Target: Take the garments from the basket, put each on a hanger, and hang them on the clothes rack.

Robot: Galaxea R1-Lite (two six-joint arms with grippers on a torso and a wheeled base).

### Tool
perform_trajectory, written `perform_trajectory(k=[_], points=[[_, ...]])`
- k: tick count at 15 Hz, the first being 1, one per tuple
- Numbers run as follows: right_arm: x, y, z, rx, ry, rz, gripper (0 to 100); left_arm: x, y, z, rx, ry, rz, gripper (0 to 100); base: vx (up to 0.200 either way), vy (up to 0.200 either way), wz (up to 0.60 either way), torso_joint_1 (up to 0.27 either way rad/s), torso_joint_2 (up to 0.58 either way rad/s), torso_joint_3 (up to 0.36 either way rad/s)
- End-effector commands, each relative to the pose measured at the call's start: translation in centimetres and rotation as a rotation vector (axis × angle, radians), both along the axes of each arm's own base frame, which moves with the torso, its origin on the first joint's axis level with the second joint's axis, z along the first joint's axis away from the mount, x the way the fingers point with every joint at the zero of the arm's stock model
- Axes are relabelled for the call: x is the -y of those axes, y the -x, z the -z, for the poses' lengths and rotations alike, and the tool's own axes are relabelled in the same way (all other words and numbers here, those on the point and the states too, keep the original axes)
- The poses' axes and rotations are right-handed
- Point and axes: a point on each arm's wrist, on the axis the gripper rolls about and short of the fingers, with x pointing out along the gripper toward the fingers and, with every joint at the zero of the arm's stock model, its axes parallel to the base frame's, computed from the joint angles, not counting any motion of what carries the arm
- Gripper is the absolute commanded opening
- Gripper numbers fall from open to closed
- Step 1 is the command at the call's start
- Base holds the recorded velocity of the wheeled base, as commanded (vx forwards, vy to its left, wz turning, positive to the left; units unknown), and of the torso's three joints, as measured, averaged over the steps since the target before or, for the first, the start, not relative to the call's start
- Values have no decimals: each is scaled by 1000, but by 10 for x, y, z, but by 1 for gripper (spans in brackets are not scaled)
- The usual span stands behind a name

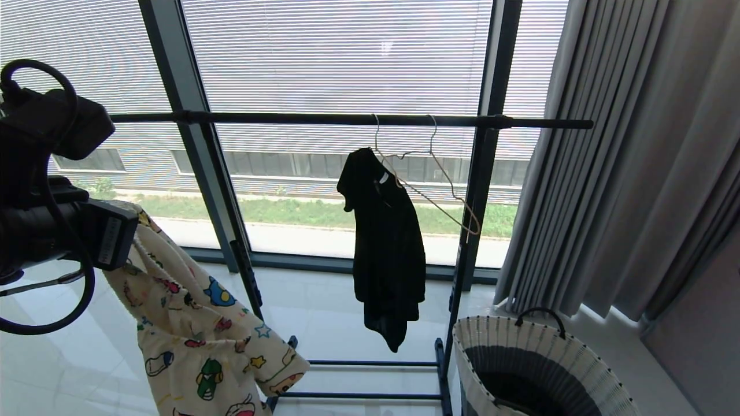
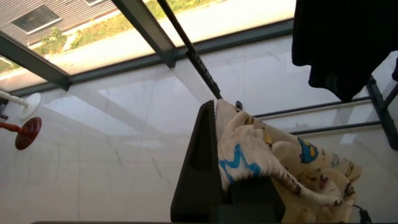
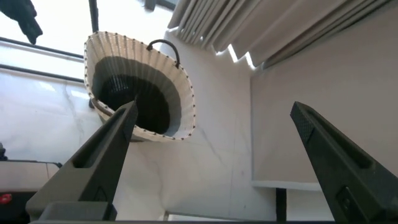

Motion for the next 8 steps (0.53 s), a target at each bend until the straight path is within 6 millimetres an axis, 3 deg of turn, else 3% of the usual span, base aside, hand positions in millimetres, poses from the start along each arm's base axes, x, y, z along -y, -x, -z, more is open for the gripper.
perform_trajectory(k=[1,8], points=[[0,-1,1,-4,-2,-6,100,0,0,-1,3,1,0,0,0,200,0,2,-22,-12],[-2,-8,7,38,-21,-24,100,0,0,0,-2,0,-1,0,0,200,0,7,-2,0]])
